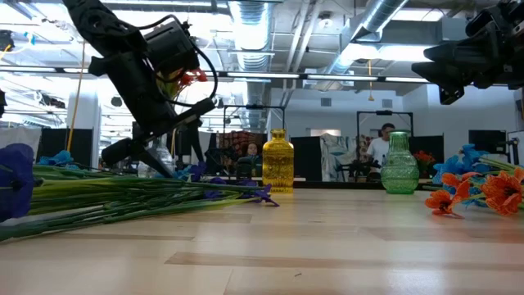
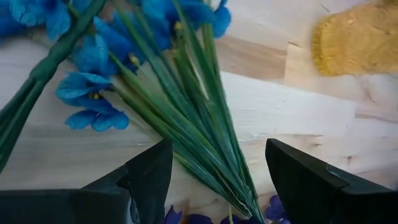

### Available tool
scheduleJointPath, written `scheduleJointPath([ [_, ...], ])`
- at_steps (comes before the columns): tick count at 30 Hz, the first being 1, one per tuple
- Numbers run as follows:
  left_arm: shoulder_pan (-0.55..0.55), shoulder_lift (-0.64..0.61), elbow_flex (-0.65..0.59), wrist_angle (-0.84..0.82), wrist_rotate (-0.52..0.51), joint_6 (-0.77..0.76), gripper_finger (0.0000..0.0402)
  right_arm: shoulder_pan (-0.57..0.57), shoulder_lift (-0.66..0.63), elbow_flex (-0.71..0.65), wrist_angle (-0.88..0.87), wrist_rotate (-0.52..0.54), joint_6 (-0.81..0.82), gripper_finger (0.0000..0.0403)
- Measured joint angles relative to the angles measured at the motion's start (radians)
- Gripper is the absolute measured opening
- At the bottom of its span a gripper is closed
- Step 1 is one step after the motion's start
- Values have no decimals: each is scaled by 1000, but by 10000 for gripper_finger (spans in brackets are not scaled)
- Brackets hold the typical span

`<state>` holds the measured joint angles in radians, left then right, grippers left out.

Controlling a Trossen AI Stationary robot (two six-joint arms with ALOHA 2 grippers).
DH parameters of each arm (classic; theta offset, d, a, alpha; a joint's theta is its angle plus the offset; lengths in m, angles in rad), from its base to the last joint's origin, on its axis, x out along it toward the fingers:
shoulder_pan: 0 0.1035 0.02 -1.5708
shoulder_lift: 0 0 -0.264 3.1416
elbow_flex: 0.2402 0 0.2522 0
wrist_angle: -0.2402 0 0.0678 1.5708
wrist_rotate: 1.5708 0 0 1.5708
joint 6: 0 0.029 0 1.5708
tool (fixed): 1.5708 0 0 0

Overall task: Sort flowers into vase by color
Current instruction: Put the top blue flower into the green vase

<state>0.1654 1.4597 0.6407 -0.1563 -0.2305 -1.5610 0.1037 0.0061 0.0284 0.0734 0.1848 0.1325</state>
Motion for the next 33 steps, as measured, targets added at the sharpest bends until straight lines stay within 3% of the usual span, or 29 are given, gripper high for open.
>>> scheduleJointPath([
  [15, 85, 0, 0, -13, 83, -91, 245, 0, 0, 0, -14, 0, 0, 191],
  [24, 87, 3, 0, -11, 84, -129, 245, 0, 0, 0, -14, 0, 0, 191],
  [33, 87, 130, 5, 133, 95, -146, 245, 0, 0, 0, -14, 0, 0, 191],
])
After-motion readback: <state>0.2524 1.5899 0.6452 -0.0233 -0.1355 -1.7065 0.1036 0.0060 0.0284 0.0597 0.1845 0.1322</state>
